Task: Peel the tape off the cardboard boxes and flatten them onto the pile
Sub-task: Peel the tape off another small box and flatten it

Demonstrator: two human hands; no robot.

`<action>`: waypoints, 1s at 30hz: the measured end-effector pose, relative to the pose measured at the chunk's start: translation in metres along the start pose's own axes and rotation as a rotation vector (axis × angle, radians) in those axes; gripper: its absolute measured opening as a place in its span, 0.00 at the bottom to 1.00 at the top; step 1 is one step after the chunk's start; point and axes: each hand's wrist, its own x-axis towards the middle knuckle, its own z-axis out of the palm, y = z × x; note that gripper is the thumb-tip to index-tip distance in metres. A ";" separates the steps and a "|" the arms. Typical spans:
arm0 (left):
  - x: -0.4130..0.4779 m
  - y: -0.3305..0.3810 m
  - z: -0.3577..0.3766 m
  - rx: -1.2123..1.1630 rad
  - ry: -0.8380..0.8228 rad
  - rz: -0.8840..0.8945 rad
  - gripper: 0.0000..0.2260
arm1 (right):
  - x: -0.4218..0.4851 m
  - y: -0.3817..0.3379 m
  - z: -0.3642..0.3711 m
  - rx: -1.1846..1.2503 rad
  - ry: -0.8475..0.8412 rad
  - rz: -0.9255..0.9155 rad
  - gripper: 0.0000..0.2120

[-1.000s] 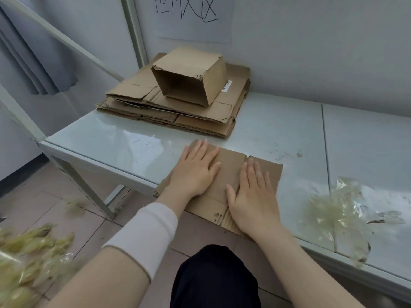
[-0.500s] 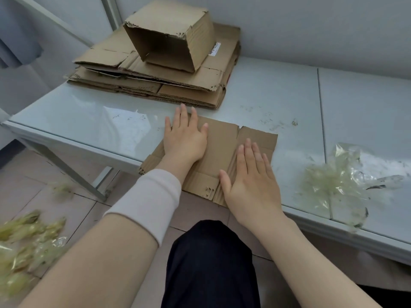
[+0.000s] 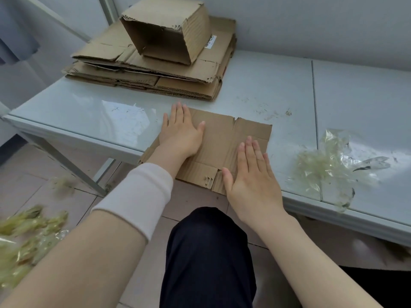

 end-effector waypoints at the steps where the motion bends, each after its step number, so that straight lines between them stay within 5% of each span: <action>1: -0.002 -0.003 -0.001 0.003 -0.016 0.017 0.30 | 0.000 0.000 -0.001 -0.005 -0.004 -0.001 0.40; 4: -0.008 -0.010 0.004 0.017 0.009 0.058 0.30 | -0.001 0.001 -0.002 -0.008 -0.034 0.004 0.34; 9: -0.010 -0.009 0.010 -0.026 0.082 0.060 0.30 | -0.001 0.000 0.002 0.000 -0.005 -0.003 0.43; 15: -0.028 -0.016 -0.014 -0.472 0.236 -0.191 0.25 | -0.002 -0.001 -0.010 0.021 -0.087 0.019 0.32; 19: -0.033 -0.040 -0.039 -0.703 0.097 -0.277 0.26 | -0.004 0.002 -0.015 0.048 -0.116 -0.022 0.30; 23: -0.039 -0.060 -0.037 -0.950 0.118 -0.312 0.13 | -0.002 0.004 -0.027 0.101 -0.163 -0.054 0.30; 26: -0.038 -0.062 -0.028 -0.887 0.258 -0.392 0.11 | 0.015 -0.005 -0.032 0.137 -0.139 -0.098 0.28; 30: -0.031 -0.061 -0.023 -0.415 0.306 -0.300 0.17 | 0.048 -0.015 -0.032 0.191 -0.167 -0.158 0.27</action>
